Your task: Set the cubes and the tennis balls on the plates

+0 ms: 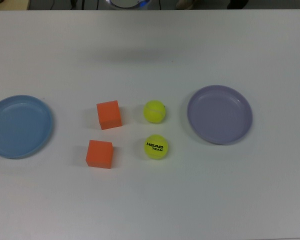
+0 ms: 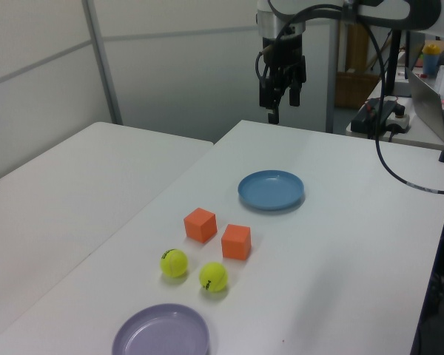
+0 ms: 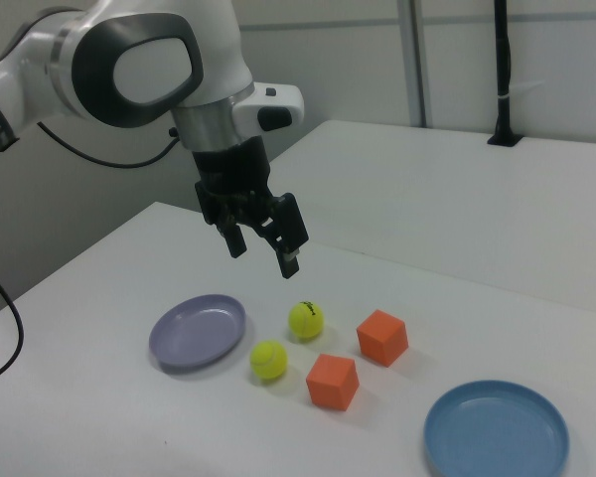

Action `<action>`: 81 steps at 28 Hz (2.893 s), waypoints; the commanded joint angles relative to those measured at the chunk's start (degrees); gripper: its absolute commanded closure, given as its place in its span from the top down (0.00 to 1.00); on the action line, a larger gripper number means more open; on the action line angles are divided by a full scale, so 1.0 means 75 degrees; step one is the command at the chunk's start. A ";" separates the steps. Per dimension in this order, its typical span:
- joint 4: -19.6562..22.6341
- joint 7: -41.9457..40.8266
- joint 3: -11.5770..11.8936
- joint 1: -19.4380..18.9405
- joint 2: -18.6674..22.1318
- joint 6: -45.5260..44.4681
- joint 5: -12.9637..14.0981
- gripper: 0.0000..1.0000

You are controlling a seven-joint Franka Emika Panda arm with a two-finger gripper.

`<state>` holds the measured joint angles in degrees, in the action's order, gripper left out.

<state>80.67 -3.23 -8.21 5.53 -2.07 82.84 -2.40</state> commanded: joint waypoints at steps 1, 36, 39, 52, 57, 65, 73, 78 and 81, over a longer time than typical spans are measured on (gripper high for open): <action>-0.0021 0.0069 -0.0018 -0.0046 0.0019 -0.0136 0.0109 1.00; 0.0061 0.0115 -0.0815 -0.0246 -0.2724 0.4903 -0.0229 1.00; 0.0201 0.0161 -0.0815 -0.0246 -0.3052 0.5231 -0.0651 1.00; 0.0342 0.0653 -0.0792 -0.0445 -0.4224 0.5900 -0.1659 1.00; 0.0342 0.0993 -0.0792 -0.0585 -0.4575 0.6449 -0.2116 1.00; 0.0330 0.1193 -0.0733 -0.0621 -0.4857 0.6720 -0.2820 1.00; 0.0283 0.1193 -0.0722 -0.0609 -0.4752 0.6673 -0.2855 0.98; 0.0272 0.1169 -0.0710 -0.0562 -0.4424 0.6615 -0.2855 1.00; 0.0272 0.1158 -0.0687 -0.0550 -0.4459 0.6626 -0.2902 1.00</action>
<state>81.18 4.11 -14.35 1.67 -37.16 131.97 -22.75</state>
